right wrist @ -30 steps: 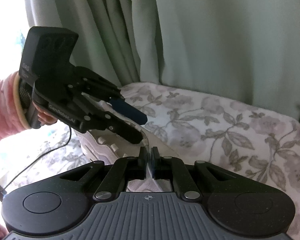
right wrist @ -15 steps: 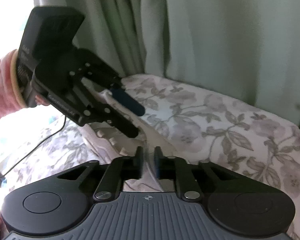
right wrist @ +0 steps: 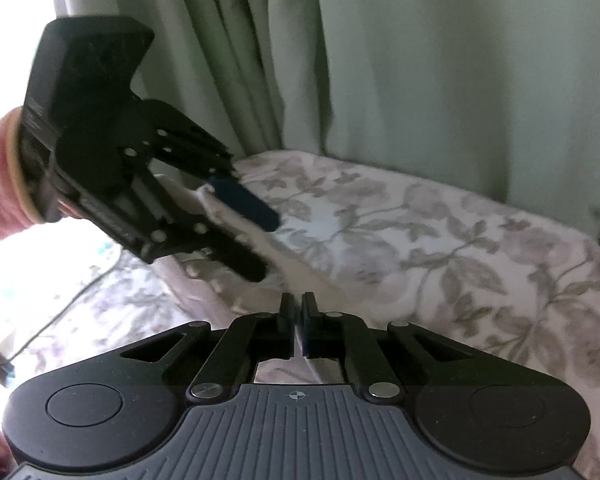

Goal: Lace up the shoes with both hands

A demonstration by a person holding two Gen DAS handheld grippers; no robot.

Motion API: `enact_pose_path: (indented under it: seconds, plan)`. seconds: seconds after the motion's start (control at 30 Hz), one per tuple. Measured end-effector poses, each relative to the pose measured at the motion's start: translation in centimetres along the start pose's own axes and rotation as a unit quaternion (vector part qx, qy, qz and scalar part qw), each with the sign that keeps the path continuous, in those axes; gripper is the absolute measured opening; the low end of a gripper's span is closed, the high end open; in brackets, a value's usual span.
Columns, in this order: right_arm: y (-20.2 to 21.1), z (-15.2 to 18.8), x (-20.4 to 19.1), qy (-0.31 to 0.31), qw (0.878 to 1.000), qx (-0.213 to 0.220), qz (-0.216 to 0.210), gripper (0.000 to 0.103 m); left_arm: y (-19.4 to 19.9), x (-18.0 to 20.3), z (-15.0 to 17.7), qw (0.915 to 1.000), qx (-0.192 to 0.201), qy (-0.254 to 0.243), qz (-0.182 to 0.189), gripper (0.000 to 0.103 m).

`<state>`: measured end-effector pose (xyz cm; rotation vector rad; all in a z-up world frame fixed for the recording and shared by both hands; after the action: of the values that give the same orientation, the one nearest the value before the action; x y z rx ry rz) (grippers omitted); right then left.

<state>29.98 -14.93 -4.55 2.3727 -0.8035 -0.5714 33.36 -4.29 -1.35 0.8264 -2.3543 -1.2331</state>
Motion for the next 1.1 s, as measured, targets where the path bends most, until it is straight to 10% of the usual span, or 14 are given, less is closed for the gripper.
enact_pose_path:
  seconds: [0.53,1.1]
  plan:
    - [-0.8,-0.9,-0.2,0.043,0.999,-0.012,-0.010,0.003,1.0,0.2,0.0,0.9976,-0.046,-0.032,-0.040,0.043]
    - [-0.8,-0.6,0.6,0.037,0.998,0.020,-0.043,0.003,4.7,1.3,0.7,0.9845,0.047,0.161,0.050,0.031]
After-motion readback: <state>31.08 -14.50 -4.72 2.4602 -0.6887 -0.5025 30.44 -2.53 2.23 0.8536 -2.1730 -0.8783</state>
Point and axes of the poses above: each gripper's, at about its wrist camera, not at the fingertips, and y roughly against the way its jaws point, x to its right, z to its underside, the point moved 7 cm from there along -y, roughly the way its jaws point, and after that the axes turned 1 degree about y, right-handed, at the moved point
